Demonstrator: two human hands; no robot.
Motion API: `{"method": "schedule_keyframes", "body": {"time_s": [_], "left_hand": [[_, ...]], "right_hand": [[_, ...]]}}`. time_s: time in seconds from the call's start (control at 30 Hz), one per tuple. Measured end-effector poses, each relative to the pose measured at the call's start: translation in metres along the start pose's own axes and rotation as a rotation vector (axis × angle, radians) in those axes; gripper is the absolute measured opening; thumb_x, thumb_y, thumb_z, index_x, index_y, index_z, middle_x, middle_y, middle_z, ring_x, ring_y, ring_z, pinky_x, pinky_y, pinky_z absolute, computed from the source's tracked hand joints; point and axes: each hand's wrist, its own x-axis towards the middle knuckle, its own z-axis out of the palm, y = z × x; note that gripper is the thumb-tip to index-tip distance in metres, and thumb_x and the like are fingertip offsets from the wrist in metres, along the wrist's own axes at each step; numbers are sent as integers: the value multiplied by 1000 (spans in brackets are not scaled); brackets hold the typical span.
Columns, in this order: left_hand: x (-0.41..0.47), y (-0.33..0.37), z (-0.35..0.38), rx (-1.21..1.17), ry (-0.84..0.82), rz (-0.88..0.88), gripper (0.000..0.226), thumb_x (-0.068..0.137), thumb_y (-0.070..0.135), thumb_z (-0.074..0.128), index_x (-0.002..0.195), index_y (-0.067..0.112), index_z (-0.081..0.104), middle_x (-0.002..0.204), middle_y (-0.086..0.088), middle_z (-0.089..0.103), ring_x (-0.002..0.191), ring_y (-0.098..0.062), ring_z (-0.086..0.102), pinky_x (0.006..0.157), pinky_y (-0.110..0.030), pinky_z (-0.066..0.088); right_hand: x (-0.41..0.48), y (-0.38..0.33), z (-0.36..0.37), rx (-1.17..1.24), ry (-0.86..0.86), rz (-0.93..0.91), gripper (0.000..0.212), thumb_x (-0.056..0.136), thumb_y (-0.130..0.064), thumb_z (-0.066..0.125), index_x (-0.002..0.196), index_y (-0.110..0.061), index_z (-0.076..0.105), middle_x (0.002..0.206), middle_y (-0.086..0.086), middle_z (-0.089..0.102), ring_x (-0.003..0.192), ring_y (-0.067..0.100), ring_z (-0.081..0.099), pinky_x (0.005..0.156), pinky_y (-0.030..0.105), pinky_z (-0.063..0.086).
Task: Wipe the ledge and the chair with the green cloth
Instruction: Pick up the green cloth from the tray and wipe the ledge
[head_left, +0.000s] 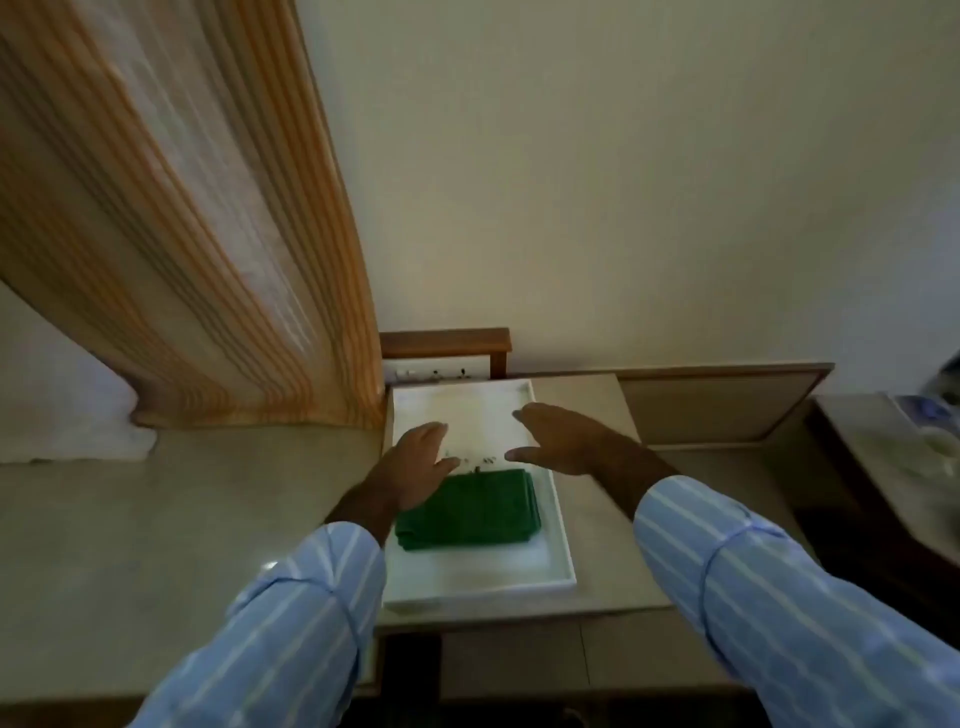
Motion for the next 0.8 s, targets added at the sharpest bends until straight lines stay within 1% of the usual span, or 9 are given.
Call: {"method": "schedule_keyframes", "body": {"time_s": [0.07,0.1,0.2,0.27,0.37,0.5,0.6,0.67,0.8], "left_hand": [[-6,-9,11,25,-7,-42,60,106,35,45,158,12,27,165,-9,28,151,-26,26,122,-38,24],[-9,-14,18,38,-7,-73,57,106,30,45,158,13,30,164,-9,31,150,-26,29,121,-38,26],[-14,-20,27,66,-19,-138,53,105,25,47,155,14,34,159,-9,38,145,-28,36,117,-41,33],[-13,-20,27,103,-29,-149,52,102,25,52,152,14,40,154,-9,44,139,-28,42,114,-44,40],[-13,-18,28,127,-20,-176,46,100,25,56,144,14,51,140,-9,53,128,-28,50,106,-44,47],[-11,-15,19,86,-55,-193,33,100,27,57,126,8,66,124,-15,57,117,-30,54,102,-39,46],[-19,-22,2,1,-57,-203,30,100,28,59,116,6,72,117,-17,64,112,-30,57,97,-36,44],[-28,-32,-13,-81,-27,-219,30,98,28,62,112,4,74,112,-16,70,106,-29,62,91,-34,48],[-55,-68,-51,-174,138,-280,26,90,28,74,106,8,76,97,-8,71,94,-24,67,77,-28,48]], "right_hand": [[7,-1,15,-33,-61,-7,81,105,-57,47,166,-12,19,176,11,19,163,28,21,132,42,19],[10,-2,24,-58,-68,12,77,106,-55,46,165,-11,23,174,13,26,161,31,27,131,45,25],[15,-8,42,-108,-45,67,61,106,-52,48,150,-10,44,154,17,52,141,34,52,116,48,46],[19,-11,49,-152,-82,75,51,105,-47,53,140,-10,53,143,15,59,132,32,58,108,47,51],[25,-11,56,-185,-106,74,47,102,-38,62,139,-10,56,141,14,58,133,31,57,110,46,51],[31,-15,52,-210,-94,59,41,99,-31,68,133,-10,63,137,13,61,129,30,60,107,44,54],[39,-27,38,-227,-96,0,25,96,-20,65,119,-11,63,128,13,64,118,29,63,94,41,56],[44,-40,25,-170,-102,-41,11,93,-14,62,102,-14,56,117,15,65,106,30,62,82,37,51],[59,-83,2,-47,-51,-96,18,89,-6,64,85,-17,50,95,8,58,96,28,59,76,35,46]]}}
